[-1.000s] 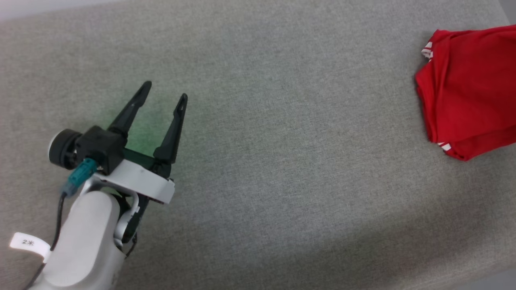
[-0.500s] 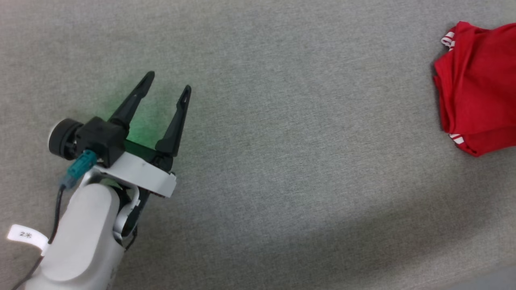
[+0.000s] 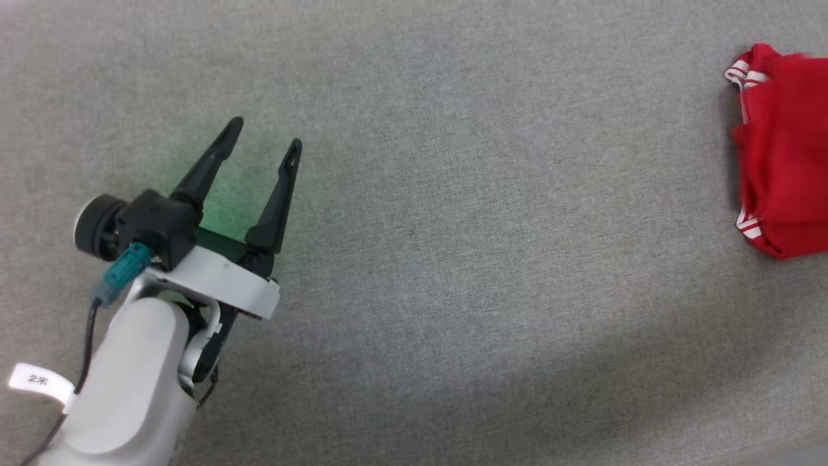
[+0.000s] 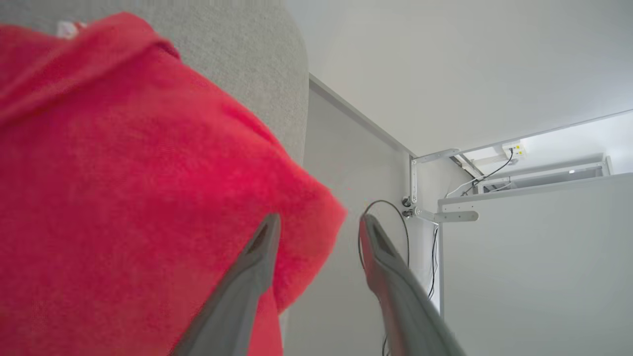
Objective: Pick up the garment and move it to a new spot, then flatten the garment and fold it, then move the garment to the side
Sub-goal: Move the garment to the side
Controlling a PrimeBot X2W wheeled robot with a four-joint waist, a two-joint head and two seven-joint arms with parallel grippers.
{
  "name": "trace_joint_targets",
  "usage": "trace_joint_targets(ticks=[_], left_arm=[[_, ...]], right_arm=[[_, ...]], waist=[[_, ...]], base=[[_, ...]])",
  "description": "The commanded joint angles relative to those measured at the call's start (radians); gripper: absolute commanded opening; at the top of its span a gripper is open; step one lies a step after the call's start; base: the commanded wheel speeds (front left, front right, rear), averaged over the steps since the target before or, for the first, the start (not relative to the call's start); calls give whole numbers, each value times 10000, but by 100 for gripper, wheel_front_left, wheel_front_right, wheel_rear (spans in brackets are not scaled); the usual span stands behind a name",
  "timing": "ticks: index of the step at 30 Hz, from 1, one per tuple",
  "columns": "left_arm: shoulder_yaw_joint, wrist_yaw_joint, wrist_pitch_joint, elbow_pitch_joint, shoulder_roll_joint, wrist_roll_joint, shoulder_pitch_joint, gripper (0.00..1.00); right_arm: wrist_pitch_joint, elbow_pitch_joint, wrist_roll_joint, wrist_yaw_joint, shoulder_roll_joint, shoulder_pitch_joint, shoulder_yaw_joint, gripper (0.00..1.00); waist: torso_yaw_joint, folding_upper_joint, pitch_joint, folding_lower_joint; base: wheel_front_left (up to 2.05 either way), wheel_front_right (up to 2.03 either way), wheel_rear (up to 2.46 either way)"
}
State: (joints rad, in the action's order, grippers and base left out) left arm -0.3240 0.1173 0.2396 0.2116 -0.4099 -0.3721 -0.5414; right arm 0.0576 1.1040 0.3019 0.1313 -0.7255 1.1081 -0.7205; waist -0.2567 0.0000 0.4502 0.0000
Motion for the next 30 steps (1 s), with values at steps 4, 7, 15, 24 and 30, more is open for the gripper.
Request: trace_joint_targets(ticks=[4,7,15,24,30], left_arm=[[1,-26,93,59,48,-93,154,100],[16,-49,119,107,97,-155,258,100],[190,-134,192,256,192,-386,730,100],[455,-244,239,496,313,-643,1576,100],[727,-372,251,604,393,-816,2335,100]], right_arm=[[287,254,-293,-11,198,206,235,100],[541,434,-508,-11,359,290,449,100],[1332,878,-538,-11,969,40,1156,100],[1943,903,-436,-11,1794,-837,1666,100],[2062,532,-201,-11,2184,-1858,2221,100]], waist=[[23,0,-277,0],[73,0,-521,0],[373,0,-1408,0],[957,0,-2655,0],[1431,0,-3502,0]], base=[[0,0,0],[0,0,0],[0,0,0],[0,0,0],[0,0,0]])
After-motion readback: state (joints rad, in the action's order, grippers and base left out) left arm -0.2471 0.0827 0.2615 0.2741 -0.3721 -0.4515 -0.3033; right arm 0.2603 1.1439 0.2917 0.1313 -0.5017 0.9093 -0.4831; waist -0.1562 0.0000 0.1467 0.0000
